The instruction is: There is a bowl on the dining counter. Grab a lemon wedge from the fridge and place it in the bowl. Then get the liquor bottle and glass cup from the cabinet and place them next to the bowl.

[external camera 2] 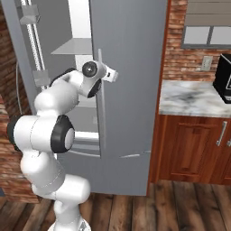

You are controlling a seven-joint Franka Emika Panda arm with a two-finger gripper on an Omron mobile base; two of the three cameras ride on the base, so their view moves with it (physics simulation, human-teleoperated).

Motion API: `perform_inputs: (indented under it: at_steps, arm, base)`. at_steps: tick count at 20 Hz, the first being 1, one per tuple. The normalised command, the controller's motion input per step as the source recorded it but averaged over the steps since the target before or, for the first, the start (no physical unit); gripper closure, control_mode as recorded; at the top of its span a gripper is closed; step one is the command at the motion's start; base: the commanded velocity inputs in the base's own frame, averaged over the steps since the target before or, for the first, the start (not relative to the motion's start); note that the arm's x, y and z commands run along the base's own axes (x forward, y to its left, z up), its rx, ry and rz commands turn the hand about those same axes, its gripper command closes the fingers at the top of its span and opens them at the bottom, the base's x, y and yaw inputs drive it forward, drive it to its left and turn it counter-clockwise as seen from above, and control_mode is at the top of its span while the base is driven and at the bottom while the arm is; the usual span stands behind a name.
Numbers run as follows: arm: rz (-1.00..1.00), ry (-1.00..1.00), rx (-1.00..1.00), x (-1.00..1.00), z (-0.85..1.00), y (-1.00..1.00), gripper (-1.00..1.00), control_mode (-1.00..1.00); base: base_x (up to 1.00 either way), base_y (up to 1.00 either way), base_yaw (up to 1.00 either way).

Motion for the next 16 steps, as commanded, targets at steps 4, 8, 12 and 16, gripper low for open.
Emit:
perform_inputs:
  at_steps: [4, 8, 12, 16]
  arm:
    - [-0.10, -0.09, 0.00, -0.80, 0.24, -1.00, 1.00, -1.00]
    - [-0.13, -0.05, 0.00, -0.81, 0.30, -1.00, 1.00, -1.00]
    - [-0.16, -0.01, 0.00, -0.78, 0.35, -1.00, 1.00, -1.00]
    - [-0.18, 0.00, 0.00, -0.79, 0.36, -1.00, 1.00, -1.00]
  base:
    - [0.00, 0.00, 0.00]
    - [0.00, 0.00, 0.00]
    - [0.00, 0.00, 0.00]
    - [0.00, 0.00, 0.00]
